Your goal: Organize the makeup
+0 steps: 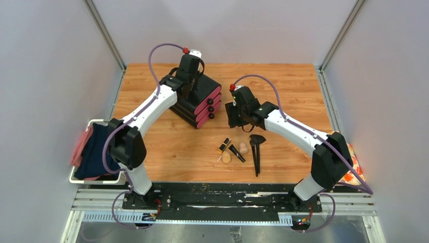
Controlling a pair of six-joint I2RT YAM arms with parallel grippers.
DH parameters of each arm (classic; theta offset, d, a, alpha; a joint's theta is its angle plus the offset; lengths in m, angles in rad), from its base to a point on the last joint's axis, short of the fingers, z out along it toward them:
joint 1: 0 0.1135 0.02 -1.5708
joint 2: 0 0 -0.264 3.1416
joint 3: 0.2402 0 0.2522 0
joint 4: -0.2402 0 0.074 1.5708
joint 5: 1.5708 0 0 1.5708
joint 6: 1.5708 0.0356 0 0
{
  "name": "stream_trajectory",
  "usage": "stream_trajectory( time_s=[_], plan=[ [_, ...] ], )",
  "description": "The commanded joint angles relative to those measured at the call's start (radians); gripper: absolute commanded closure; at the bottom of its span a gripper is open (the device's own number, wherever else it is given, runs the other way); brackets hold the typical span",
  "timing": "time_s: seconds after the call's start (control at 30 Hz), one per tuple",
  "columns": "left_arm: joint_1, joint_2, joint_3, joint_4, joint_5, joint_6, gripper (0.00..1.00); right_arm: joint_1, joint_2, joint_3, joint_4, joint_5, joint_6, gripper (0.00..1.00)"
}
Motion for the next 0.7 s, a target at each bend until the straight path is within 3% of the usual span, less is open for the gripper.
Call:
stream_trajectory(
  time_s=[0.0,0.07,0.23,0.43,0.67],
  plan=[
    [0.013,0.056,0.029,-0.018,-0.005,0.008,0.94,-0.027,0.012,0.03,0.176,-0.185,0.026,0.42],
    [0.022,0.067,0.023,-0.019,-0.001,0.001,1.0,-0.049,0.022,0.02,0.251,-0.26,0.061,0.4],
    [0.037,0.075,-0.008,-0.003,0.024,-0.01,1.0,-0.111,0.1,-0.016,0.427,-0.446,0.184,0.37],
    [0.037,0.07,-0.043,0.012,0.038,-0.013,1.0,-0.195,0.214,-0.085,0.791,-0.655,0.4,0.39],
    [0.037,0.062,-0.062,0.015,0.039,-0.01,1.0,-0.207,0.315,-0.105,1.1,-0.77,0.539,0.43]
  ],
)
